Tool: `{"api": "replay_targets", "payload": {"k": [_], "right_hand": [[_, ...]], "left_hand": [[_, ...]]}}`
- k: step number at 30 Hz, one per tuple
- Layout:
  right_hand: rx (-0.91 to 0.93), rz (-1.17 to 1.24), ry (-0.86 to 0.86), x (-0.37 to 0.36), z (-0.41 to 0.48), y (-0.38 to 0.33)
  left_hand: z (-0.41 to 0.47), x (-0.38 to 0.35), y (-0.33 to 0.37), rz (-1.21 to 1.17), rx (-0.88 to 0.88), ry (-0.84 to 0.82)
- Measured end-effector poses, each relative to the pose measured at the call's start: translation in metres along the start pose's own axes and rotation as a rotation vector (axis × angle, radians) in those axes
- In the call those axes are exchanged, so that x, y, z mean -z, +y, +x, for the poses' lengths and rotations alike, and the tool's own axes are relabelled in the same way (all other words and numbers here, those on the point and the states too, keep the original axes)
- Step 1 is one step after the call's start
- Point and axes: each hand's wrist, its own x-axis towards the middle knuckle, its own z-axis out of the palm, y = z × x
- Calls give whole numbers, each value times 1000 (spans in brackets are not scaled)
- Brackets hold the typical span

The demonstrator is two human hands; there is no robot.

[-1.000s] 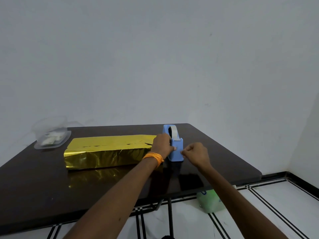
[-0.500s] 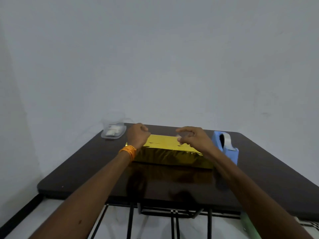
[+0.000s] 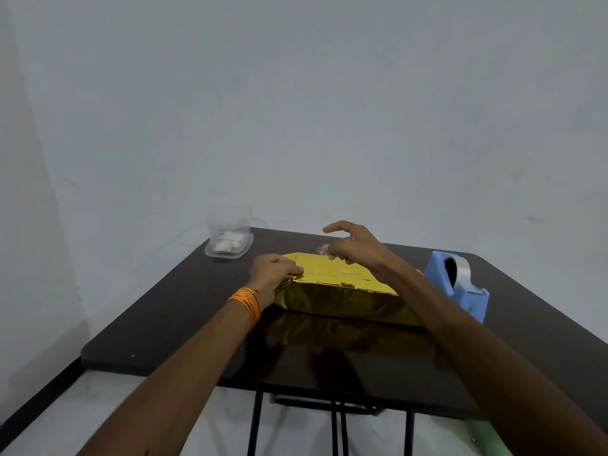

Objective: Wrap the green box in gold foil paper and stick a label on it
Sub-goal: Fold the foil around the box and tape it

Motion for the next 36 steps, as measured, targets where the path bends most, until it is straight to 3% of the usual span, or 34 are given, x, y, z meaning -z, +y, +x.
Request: {"api": "replay_targets", "payload": {"k": [10,20,29,36], "right_hand": [[-48,-194,-227,-15,21,-1],[-34,-358,-330,-24,37,-9],[-45,-541,-347,-33,51,-4],[-94,-686,-258,-24,53,-1]], "left_hand": [[1,-1,-3,-79,66,-26],[1,-1,-2,-78,78,-34],[4,-1,-5,-67,70,-9],[7,-1,-7,-29,60,-16]]}}
